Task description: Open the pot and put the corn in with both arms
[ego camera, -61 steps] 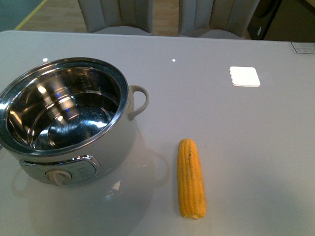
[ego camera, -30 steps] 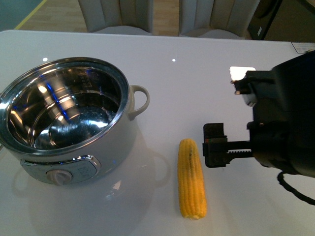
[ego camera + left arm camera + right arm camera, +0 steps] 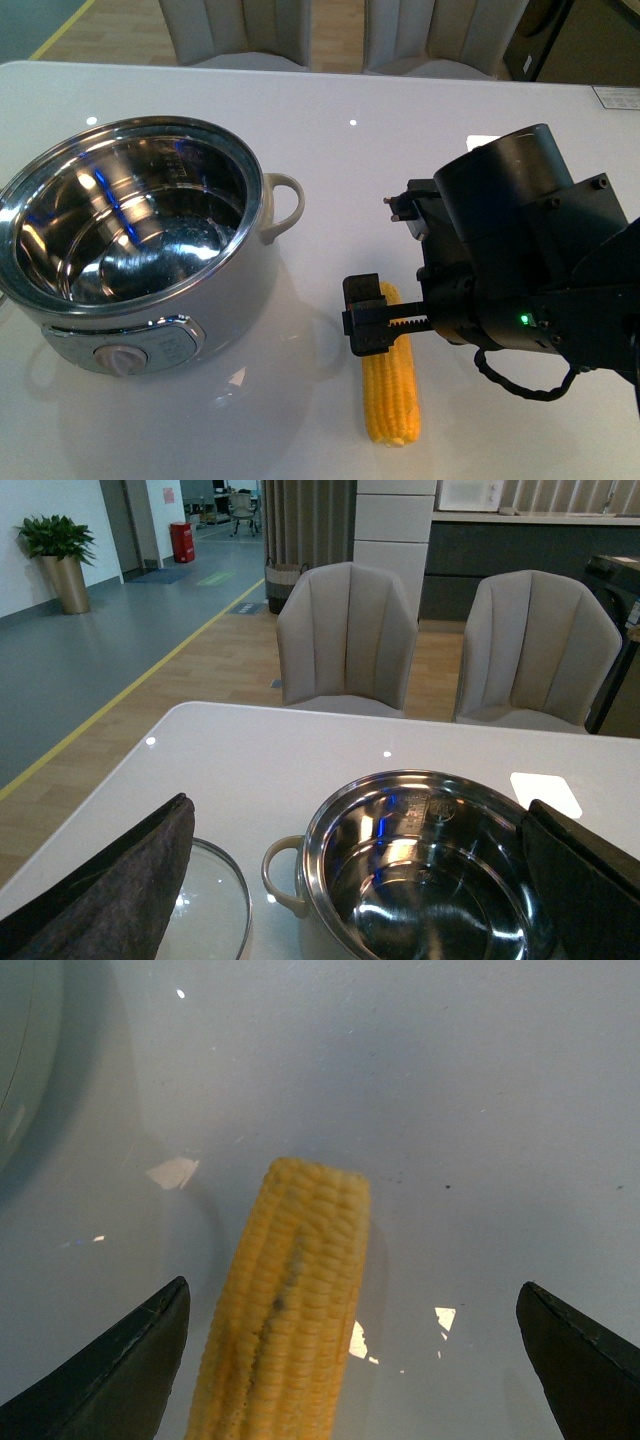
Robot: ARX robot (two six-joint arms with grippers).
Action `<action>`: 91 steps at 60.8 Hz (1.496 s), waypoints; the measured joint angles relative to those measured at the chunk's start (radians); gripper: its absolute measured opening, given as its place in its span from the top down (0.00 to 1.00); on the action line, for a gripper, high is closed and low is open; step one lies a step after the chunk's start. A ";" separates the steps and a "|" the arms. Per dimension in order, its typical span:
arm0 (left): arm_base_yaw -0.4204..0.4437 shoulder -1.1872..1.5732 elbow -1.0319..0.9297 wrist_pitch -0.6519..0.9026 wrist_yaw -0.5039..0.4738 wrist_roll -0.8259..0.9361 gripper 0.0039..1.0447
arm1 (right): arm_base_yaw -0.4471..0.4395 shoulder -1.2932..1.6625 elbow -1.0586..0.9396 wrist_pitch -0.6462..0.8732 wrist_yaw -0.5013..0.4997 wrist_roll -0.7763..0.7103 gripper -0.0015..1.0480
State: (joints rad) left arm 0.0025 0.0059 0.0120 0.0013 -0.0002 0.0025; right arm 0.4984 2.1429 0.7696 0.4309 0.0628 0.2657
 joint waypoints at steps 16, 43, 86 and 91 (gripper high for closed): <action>0.000 0.000 0.000 0.000 0.000 0.000 0.06 | 0.027 0.045 0.017 -0.001 -0.029 -0.008 0.08; 0.000 0.000 0.000 0.000 0.000 0.000 0.06 | 0.040 0.108 0.036 -0.014 -0.058 0.000 0.08; 0.000 0.000 0.000 0.000 0.000 0.000 0.06 | 0.069 0.135 0.045 -0.026 -0.056 0.001 0.63; 0.000 0.000 0.000 0.000 0.000 0.000 0.06 | 0.069 0.135 0.043 -0.024 -0.056 0.001 0.68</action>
State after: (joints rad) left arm 0.0025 0.0059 0.0120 0.0013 -0.0002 0.0025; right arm 0.5671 2.2780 0.8127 0.4065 0.0063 0.2668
